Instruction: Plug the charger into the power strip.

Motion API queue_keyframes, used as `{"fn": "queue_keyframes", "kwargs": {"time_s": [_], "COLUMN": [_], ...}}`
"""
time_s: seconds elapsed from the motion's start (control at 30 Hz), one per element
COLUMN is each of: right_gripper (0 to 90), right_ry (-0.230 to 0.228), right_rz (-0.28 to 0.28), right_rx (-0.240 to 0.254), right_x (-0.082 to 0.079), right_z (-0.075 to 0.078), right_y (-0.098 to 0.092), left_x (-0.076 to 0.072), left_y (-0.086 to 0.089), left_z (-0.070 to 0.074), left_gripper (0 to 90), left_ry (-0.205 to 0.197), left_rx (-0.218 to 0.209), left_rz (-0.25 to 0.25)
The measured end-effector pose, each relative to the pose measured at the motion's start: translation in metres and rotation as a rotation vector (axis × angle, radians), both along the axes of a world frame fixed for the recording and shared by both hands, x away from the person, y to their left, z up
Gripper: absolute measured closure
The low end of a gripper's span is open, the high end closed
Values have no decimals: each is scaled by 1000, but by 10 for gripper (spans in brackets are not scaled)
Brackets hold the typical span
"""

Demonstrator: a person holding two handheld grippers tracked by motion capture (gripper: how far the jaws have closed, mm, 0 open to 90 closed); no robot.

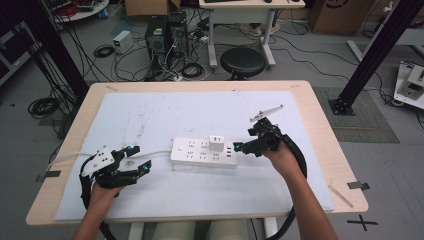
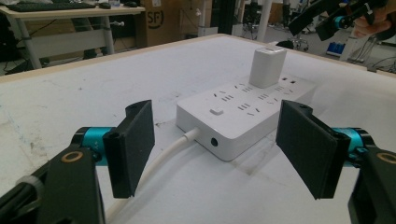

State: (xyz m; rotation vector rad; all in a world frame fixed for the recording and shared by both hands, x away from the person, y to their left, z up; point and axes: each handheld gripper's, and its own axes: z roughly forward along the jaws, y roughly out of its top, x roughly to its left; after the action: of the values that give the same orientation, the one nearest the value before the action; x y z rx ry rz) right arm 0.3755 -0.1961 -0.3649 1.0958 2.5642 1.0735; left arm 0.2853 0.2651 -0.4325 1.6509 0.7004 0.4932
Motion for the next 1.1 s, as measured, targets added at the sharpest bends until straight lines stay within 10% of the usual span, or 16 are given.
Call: {"fn": "queue_keyframes", "kwargs": {"time_s": [0.5,0.83,1.1], "right_gripper": [133,133,133], "right_ry": [-129,-148,-148], "right_rz": [-79,-99,-112], "right_rx": [70,103,137], "right_x": [-29,-36,-43], "right_z": [-14,-23,-31], "right_y": [-26,-33,-41], "left_x": [1,-1,0], "left_y": [1,1,11], "left_z": [0,1,3], "left_gripper": [281,281,285], "left_ry": [9,-5,-7], "left_rx": [5,13,-58], "left_rz": [13,46,110]}}
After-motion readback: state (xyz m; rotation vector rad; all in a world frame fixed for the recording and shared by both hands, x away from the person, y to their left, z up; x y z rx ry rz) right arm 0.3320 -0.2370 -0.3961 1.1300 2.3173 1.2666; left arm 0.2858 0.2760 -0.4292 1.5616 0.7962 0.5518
